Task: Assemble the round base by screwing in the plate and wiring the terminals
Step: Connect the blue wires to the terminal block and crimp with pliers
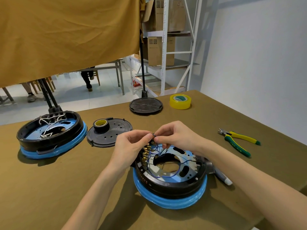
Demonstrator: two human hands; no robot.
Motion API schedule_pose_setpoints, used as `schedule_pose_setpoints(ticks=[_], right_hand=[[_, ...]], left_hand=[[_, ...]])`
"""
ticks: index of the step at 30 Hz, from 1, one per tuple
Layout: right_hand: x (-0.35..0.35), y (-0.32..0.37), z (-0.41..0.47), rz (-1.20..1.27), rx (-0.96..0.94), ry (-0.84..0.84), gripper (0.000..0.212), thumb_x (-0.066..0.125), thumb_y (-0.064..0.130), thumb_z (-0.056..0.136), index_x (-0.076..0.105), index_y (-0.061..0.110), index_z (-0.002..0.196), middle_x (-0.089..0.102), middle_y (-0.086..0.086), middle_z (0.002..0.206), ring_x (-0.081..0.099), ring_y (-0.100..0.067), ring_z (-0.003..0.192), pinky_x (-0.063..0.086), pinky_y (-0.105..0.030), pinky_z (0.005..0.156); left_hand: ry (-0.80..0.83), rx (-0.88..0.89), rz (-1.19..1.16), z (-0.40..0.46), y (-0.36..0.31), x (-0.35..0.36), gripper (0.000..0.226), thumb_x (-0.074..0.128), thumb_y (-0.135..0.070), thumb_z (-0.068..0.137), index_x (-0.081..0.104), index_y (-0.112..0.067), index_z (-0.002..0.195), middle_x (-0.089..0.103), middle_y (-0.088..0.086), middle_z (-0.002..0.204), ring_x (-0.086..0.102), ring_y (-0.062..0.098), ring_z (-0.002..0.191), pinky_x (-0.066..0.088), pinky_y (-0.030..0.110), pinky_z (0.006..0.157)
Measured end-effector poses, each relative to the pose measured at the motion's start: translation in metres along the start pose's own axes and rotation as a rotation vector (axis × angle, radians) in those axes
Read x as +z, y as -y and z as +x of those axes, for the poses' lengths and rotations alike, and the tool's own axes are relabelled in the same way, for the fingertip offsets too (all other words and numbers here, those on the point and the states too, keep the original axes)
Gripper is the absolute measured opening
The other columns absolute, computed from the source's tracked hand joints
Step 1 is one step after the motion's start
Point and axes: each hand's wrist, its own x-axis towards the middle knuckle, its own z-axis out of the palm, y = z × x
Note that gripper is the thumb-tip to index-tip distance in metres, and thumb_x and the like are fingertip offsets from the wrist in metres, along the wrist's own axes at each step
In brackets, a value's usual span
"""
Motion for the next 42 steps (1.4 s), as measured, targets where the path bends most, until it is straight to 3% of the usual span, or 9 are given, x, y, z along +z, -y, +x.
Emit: schedule_pose_setpoints(ticks=[5, 10, 13, 16, 21, 25, 33, 38, 42], right_hand=[[-0.004, 0.01, -0.007, -0.217, -0.059, 0.035, 0.022, 0.063, 0.006, 0.099, 0.072, 0.006, 0.119, 0.077, -0.009, 0.101, 0.075, -0.012, 0.085, 0.06, -0.025, 0.082], [-0.021, 0.029, -0.011, 0.338, -0.005, -0.056, 0.018, 0.06, 0.006, 0.101, 0.07, 0.006, 0.116, 0.075, -0.016, 0.108, 0.078, -0.026, 0.09, 0.062, -0.027, 0.073], [-0.018, 0.014, -0.003, -0.114, -0.022, -0.264, 0.016, 0.063, 0.016, 0.1, 0.073, 0.009, 0.111, 0.074, -0.007, 0.1, 0.073, -0.018, 0.085, 0.058, -0.024, 0.073], [-0.01, -0.006, 0.004, -0.354, -0.013, -0.281, 0.034, 0.068, 0.038, 0.096, 0.069, 0.016, 0.121, 0.066, 0.004, 0.111, 0.062, -0.011, 0.101, 0.048, -0.024, 0.084], [-0.02, -0.019, 0.011, 0.37, 0.289, 0.109, 0.029, 0.076, 0.025, 0.093, 0.074, 0.003, 0.112, 0.077, -0.012, 0.095, 0.068, -0.02, 0.078, 0.056, -0.032, 0.083], [-0.03, -0.025, 0.009, 0.491, 0.319, 0.358, 0.049, 0.076, 0.011, 0.089, 0.06, -0.006, 0.133, 0.073, -0.018, 0.113, 0.075, -0.023, 0.089, 0.062, -0.029, 0.079], [-0.009, -0.023, 0.011, 0.399, 0.353, 0.263, 0.014, 0.061, 0.009, 0.101, 0.064, 0.003, 0.114, 0.071, -0.01, 0.089, 0.067, -0.015, 0.063, 0.045, -0.019, 0.046], [0.003, -0.009, 0.012, 0.277, 0.445, 0.141, 0.014, 0.048, 0.009, 0.105, 0.051, -0.001, 0.115, 0.076, -0.02, 0.094, 0.07, -0.024, 0.058, 0.039, -0.022, 0.035], [0.011, 0.0, 0.011, 0.12, 0.429, 0.147, 0.021, 0.063, 0.011, 0.089, 0.055, 0.002, 0.106, 0.079, -0.008, 0.087, 0.053, -0.016, 0.049, 0.023, -0.02, 0.036]], left_hand=[[-0.009, 0.231, 0.225, -0.002, 0.001, 0.002, 0.008, 0.079, -0.019, 0.09, 0.081, -0.025, 0.096, 0.078, -0.013, 0.088, 0.072, 0.01, 0.088, 0.053, 0.015, 0.078], [-0.093, 0.451, 0.278, -0.002, -0.001, -0.003, 0.015, 0.082, -0.012, 0.085, 0.081, -0.021, 0.097, 0.076, -0.014, 0.093, 0.071, 0.017, 0.089, 0.055, 0.021, 0.081], [-0.107, 0.49, 0.206, -0.001, -0.001, -0.005, 0.015, 0.083, -0.008, 0.082, 0.082, -0.017, 0.094, 0.078, -0.011, 0.092, 0.073, 0.017, 0.088, 0.056, 0.022, 0.08], [-0.086, 0.461, 0.173, -0.003, 0.0, -0.004, 0.016, 0.084, -0.003, 0.08, 0.083, -0.014, 0.091, 0.078, -0.008, 0.091, 0.074, 0.017, 0.088, 0.057, 0.022, 0.082], [0.061, 0.352, 0.163, -0.001, 0.003, -0.008, 0.014, 0.084, -0.002, 0.079, 0.084, -0.013, 0.087, 0.079, -0.003, 0.089, 0.074, 0.018, 0.087, 0.058, 0.027, 0.079], [0.165, 0.287, 0.266, 0.001, 0.007, -0.016, 0.014, 0.085, -0.008, 0.079, 0.085, -0.019, 0.088, 0.078, -0.01, 0.088, 0.073, 0.012, 0.092, 0.056, 0.021, 0.078], [0.28, 0.166, 0.46, 0.008, 0.016, -0.033, 0.022, 0.083, -0.027, 0.085, 0.078, -0.044, 0.098, 0.076, -0.018, 0.097, 0.067, 0.006, 0.097, 0.051, 0.025, 0.087], [0.231, 0.028, 0.405, 0.013, 0.021, -0.047, 0.035, 0.063, -0.008, 0.097, 0.074, -0.04, 0.106, 0.071, -0.025, 0.106, 0.063, -0.004, 0.105, 0.054, 0.025, 0.089], [0.258, -0.029, 0.418, 0.013, 0.026, -0.047, 0.028, 0.062, -0.014, 0.1, 0.071, -0.038, 0.112, 0.071, -0.02, 0.111, 0.063, -0.008, 0.104, 0.051, 0.019, 0.085]])
